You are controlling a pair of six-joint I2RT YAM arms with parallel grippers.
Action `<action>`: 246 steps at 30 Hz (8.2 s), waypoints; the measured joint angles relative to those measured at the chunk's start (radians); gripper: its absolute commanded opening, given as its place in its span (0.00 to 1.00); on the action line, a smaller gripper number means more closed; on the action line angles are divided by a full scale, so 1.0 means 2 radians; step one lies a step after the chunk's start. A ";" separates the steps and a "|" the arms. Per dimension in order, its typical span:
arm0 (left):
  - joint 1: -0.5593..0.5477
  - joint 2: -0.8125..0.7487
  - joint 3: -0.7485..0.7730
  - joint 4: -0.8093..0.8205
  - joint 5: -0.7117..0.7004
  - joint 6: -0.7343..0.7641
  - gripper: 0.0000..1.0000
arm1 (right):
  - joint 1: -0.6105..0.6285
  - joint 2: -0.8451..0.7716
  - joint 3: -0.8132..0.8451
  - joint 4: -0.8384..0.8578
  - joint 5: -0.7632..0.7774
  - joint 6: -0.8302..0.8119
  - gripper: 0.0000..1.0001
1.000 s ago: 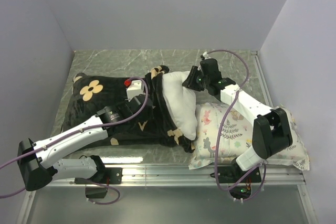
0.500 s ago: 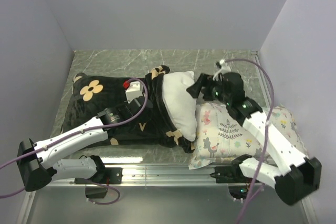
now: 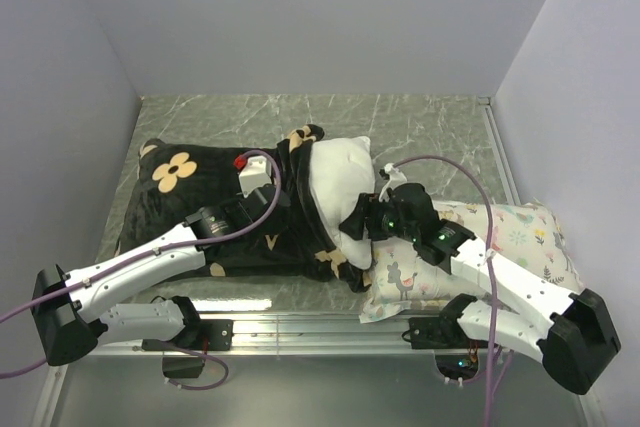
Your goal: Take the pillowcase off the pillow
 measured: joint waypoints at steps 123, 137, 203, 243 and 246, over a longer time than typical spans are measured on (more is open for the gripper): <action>0.344 0.041 0.384 -0.196 0.032 0.232 0.00 | -0.058 0.078 0.246 -0.148 -0.070 -0.039 0.00; 0.337 0.179 0.388 -0.138 0.042 0.255 0.20 | -0.117 0.303 0.373 -0.109 -0.082 -0.039 0.56; 0.295 0.453 0.469 0.050 0.112 0.355 0.57 | -0.026 0.346 0.349 0.012 0.101 -0.154 0.00; 0.399 0.124 0.210 0.019 0.173 0.219 0.87 | -0.121 0.379 0.489 -0.235 -0.068 -0.147 0.00; 0.443 0.137 0.214 0.035 0.222 0.217 0.86 | -0.122 0.373 0.472 -0.217 -0.067 -0.147 0.00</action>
